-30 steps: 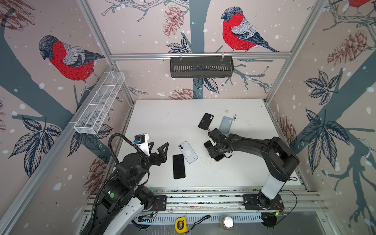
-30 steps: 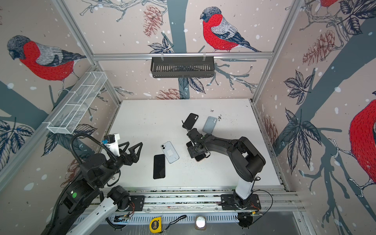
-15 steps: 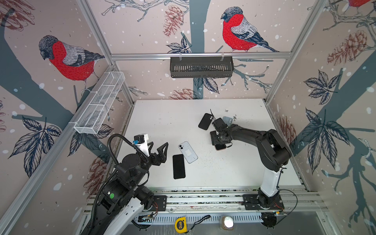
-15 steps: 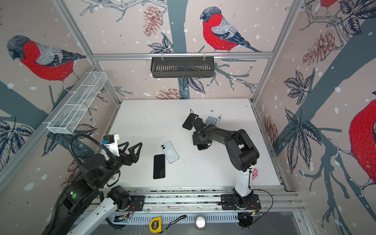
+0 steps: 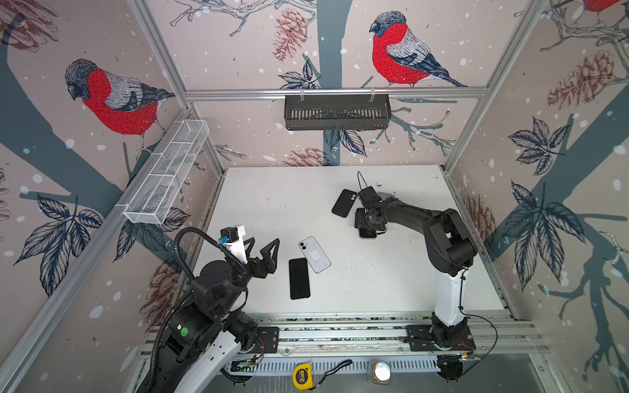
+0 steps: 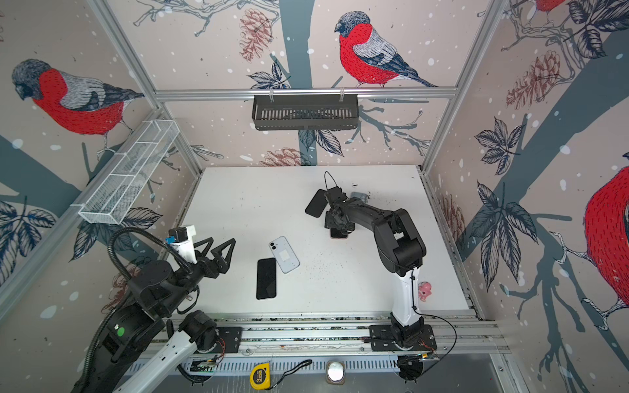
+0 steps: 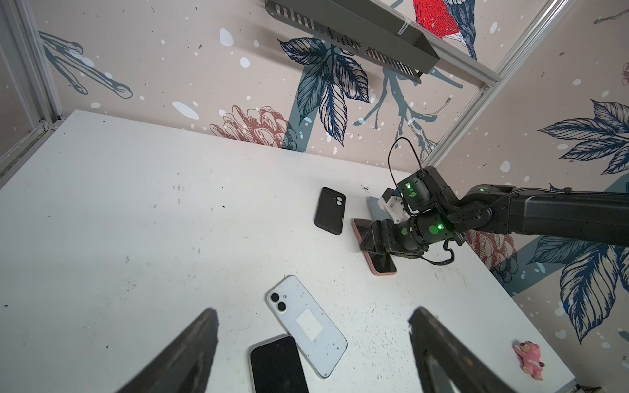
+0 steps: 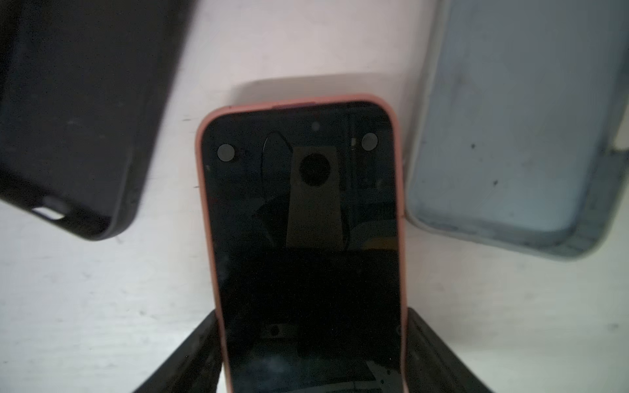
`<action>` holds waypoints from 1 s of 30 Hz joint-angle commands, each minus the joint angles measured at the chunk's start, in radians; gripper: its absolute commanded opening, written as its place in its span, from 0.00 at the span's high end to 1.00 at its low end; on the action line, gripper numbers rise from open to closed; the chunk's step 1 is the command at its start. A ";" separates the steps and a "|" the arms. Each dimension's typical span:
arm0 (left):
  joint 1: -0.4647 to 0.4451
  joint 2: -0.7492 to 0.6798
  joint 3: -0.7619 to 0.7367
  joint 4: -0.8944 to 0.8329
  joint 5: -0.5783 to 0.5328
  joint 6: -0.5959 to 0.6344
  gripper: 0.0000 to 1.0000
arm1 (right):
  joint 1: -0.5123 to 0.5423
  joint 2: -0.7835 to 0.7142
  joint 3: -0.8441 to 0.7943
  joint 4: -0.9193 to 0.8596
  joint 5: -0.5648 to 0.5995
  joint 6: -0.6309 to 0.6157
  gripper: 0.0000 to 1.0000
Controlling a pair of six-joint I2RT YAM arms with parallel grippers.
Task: Put the phone into the phone case
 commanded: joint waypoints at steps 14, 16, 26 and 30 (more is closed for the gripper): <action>0.003 -0.001 -0.001 0.026 -0.003 0.004 0.12 | -0.009 0.259 0.333 -0.171 -0.068 -0.020 0.27; 0.003 0.000 -0.001 0.025 -0.003 0.002 0.12 | 0.011 0.285 0.377 -0.187 -0.074 -0.032 0.28; 0.003 0.001 -0.001 0.023 -0.003 0.002 0.12 | 0.024 0.312 0.433 -0.208 -0.042 -0.049 0.27; 0.003 0.004 -0.003 0.025 -0.004 0.004 0.12 | -0.002 0.319 0.448 -0.210 -0.040 -0.067 0.27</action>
